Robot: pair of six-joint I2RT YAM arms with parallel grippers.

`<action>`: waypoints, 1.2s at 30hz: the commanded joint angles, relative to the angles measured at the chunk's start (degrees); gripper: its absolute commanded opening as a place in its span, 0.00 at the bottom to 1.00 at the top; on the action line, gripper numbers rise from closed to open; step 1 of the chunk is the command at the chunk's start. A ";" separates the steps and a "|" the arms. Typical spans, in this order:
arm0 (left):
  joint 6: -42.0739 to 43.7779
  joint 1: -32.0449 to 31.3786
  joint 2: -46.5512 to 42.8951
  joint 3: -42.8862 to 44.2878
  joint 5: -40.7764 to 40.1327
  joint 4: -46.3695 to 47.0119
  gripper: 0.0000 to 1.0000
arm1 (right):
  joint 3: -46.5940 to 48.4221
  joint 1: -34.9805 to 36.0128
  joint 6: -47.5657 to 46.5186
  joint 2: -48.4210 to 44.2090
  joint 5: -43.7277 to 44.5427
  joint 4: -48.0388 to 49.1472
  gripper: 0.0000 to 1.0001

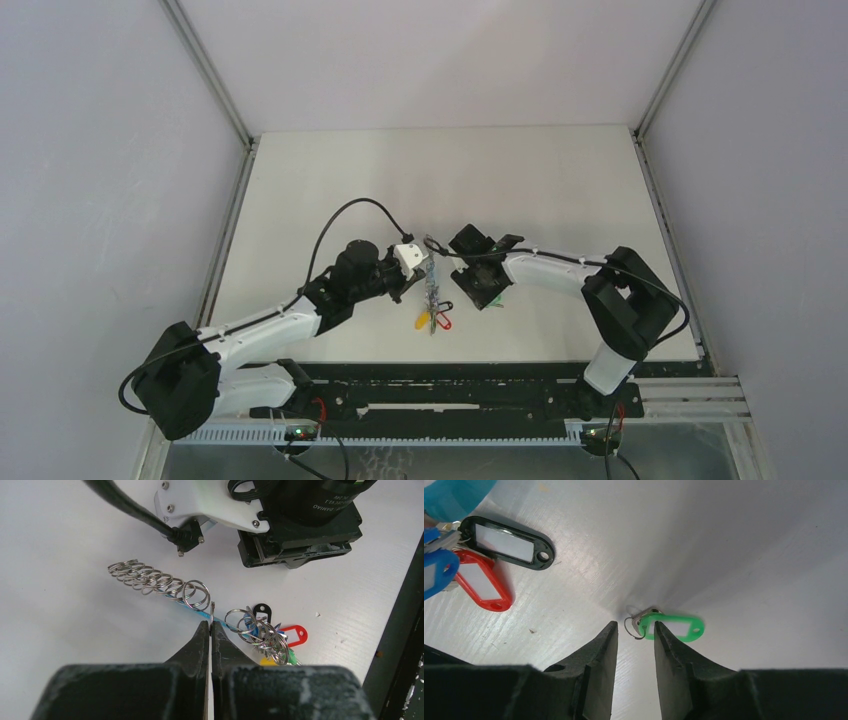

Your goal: Put the keys on the keyring

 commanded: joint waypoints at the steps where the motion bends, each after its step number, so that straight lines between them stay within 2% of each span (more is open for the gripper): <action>1: -0.21 -0.04 0.74 2.93 0.98 -0.57 0.00 | 2.27 0.71 -1.26 0.72 1.64 0.00 0.31; 10: -0.32 -0.04 0.95 3.14 1.60 -0.71 0.00 | 2.71 -0.40 2.95 -0.65 0.90 0.52 0.12; 17: -0.37 -0.04 1.30 3.42 2.17 -0.98 0.00 | 2.75 -3.29 10.86 -2.27 2.46 0.21 0.00; 25: -0.40 -0.04 1.57 3.67 2.47 -1.22 0.00 | 3.98 -5.85 20.30 -2.07 6.75 -2.17 0.00; 31: -0.43 -0.04 1.92 3.90 2.67 -1.46 0.00 | 5.24 -6.11 22.39 -0.31 8.09 -1.80 0.00; 36: -0.37 -0.04 2.02 3.93 2.75 -1.58 0.00 | 5.27 -6.46 21.41 -2.19 6.68 -1.15 0.15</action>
